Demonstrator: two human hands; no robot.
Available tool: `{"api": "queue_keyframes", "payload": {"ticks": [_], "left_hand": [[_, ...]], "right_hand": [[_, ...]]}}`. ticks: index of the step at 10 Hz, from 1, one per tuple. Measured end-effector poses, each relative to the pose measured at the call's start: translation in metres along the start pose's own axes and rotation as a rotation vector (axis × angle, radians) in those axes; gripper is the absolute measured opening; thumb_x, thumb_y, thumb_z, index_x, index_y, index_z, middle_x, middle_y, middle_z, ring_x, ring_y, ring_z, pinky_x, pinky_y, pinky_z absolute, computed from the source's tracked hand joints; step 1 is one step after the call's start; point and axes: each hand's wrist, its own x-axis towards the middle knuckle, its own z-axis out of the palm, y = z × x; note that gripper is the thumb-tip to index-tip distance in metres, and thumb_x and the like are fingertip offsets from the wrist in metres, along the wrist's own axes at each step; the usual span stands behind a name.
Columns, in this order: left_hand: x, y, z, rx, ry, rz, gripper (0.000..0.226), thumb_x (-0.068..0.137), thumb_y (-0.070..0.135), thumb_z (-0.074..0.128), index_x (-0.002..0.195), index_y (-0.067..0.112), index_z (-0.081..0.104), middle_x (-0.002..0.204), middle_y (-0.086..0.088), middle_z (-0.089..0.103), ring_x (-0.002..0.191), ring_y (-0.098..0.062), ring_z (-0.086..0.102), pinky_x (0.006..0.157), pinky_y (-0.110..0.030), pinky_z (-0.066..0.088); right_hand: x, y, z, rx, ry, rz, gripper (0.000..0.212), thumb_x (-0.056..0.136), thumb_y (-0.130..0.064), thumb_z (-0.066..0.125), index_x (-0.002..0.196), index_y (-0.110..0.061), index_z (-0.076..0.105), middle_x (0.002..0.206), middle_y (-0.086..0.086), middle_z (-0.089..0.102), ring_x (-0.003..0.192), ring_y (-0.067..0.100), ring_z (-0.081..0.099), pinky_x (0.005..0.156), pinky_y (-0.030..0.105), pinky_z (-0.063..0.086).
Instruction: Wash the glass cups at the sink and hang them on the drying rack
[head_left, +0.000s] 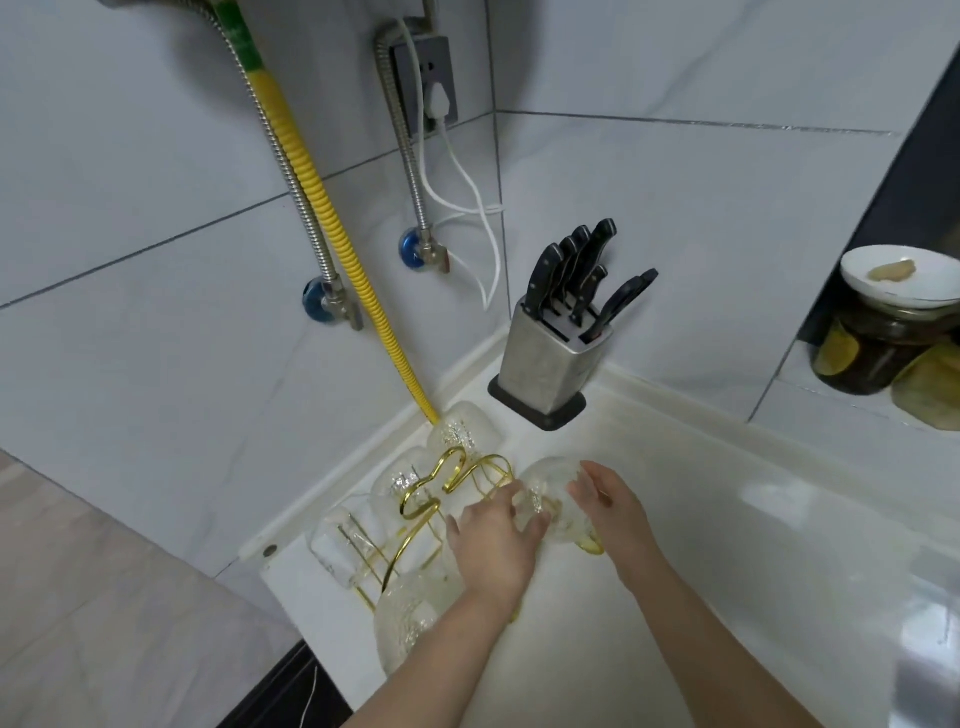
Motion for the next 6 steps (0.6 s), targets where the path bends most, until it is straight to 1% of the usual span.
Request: {"api": "queue_keyframes", "payload": {"ticks": [1, 2, 3, 4, 5, 6], "left_hand": [[0.003, 0.0, 0.002, 0.056, -0.024, -0.003, 0.044, 0.09, 0.048, 0.056, 0.131, 0.032, 0.054, 0.113, 0.009, 0.066, 0.12, -0.015, 0.052, 0.115, -0.046, 0.022], [0.005, -0.001, 0.003, 0.044, -0.015, -0.006, 0.042, 0.089, 0.048, 0.057, 0.128, 0.031, 0.054, 0.111, 0.01, 0.066, 0.118, -0.015, 0.053, 0.113, -0.043, 0.026], [0.006, -0.002, 0.001, 0.037, -0.021, -0.008, 0.042, 0.087, 0.049, 0.059, 0.126, 0.032, 0.054, 0.111, 0.011, 0.066, 0.116, -0.014, 0.054, 0.108, -0.037, 0.03], [0.006, -0.003, -0.003, 0.016, -0.037, -0.001, 0.044, 0.087, 0.049, 0.06, 0.126, 0.031, 0.053, 0.111, 0.011, 0.067, 0.115, -0.013, 0.055, 0.104, -0.035, 0.031], [0.008, -0.004, -0.006, -0.005, -0.069, 0.014, 0.045, 0.088, 0.047, 0.059, 0.129, 0.03, 0.052, 0.116, 0.009, 0.066, 0.117, -0.014, 0.055, 0.104, -0.036, 0.031], [0.008, -0.009, -0.011, 0.008, -0.088, 0.07, 0.043, 0.09, 0.044, 0.058, 0.13, 0.028, 0.054, 0.119, 0.007, 0.066, 0.116, -0.015, 0.057, 0.105, -0.036, 0.035]], "right_hand": [[0.002, 0.005, 0.002, 0.004, -0.012, 0.009, 0.038, 0.092, -0.018, 0.062, 0.129, -0.015, 0.055, 0.126, 0.002, 0.059, 0.115, 0.019, 0.056, 0.099, 0.034, 0.045], [0.003, 0.004, 0.004, 0.018, -0.015, 0.011, 0.038, 0.093, -0.018, 0.061, 0.13, -0.016, 0.054, 0.126, 0.0, 0.058, 0.115, 0.017, 0.056, 0.095, 0.03, 0.045], [0.001, 0.006, 0.005, 0.019, 0.007, 0.031, 0.037, 0.093, -0.02, 0.061, 0.129, -0.019, 0.055, 0.122, -0.004, 0.058, 0.111, 0.015, 0.056, 0.09, 0.028, 0.044], [-0.004, 0.011, 0.005, -0.004, 0.061, 0.06, 0.038, 0.091, -0.025, 0.063, 0.128, -0.019, 0.055, 0.12, -0.001, 0.059, 0.108, 0.017, 0.058, 0.087, 0.031, 0.047], [-0.007, 0.015, 0.003, -0.073, 0.082, 0.082, 0.041, 0.089, -0.026, 0.067, 0.127, -0.017, 0.056, 0.116, 0.003, 0.061, 0.105, 0.02, 0.06, 0.092, 0.035, 0.049], [-0.015, 0.014, 0.003, -0.197, 0.089, 0.092, 0.043, 0.087, -0.017, 0.068, 0.127, -0.007, 0.056, 0.115, 0.012, 0.064, 0.105, 0.026, 0.061, 0.094, 0.037, 0.047]]}}
